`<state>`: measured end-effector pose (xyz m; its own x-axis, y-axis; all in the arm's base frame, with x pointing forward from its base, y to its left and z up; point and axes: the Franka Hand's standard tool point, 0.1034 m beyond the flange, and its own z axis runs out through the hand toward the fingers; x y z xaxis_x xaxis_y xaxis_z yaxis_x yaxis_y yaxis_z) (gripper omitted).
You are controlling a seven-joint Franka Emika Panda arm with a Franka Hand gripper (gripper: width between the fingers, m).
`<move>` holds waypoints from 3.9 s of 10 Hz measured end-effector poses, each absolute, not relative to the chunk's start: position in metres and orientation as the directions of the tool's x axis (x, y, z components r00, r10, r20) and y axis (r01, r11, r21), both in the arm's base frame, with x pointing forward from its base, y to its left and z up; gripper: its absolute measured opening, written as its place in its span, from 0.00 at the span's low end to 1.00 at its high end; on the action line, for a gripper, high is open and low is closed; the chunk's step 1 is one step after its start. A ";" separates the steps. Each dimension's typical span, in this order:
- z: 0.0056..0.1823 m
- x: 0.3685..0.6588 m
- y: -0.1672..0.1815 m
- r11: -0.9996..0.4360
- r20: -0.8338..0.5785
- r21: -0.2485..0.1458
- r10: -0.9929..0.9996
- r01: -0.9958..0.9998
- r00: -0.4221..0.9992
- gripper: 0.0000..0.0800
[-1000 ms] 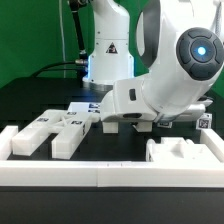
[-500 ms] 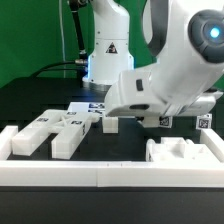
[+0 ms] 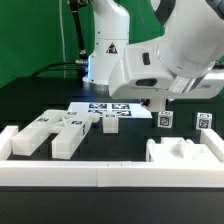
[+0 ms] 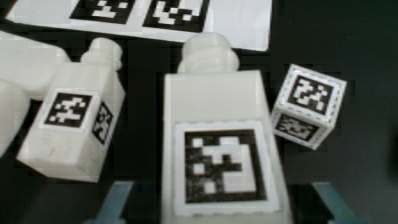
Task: Assemble chair
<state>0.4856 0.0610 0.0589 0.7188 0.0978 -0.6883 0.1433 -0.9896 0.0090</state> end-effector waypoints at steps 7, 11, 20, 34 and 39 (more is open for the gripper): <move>0.094 0.530 0.070 -0.989 -0.326 0.009 0.134 0.145 0.936 0.36; 0.090 0.538 0.072 -0.989 -0.062 0.007 0.146 0.146 0.987 0.36; 0.112 0.578 0.091 -0.989 0.455 -0.008 0.129 0.149 0.881 0.36; 0.097 0.642 0.111 -0.982 0.507 0.004 0.164 0.188 0.846 0.36; 0.087 0.636 0.116 -0.980 0.493 0.003 0.173 0.198 0.852 0.36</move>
Offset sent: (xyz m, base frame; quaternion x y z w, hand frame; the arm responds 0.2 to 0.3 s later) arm 0.0161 0.0001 0.0292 -0.0031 0.1698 -0.0031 0.9855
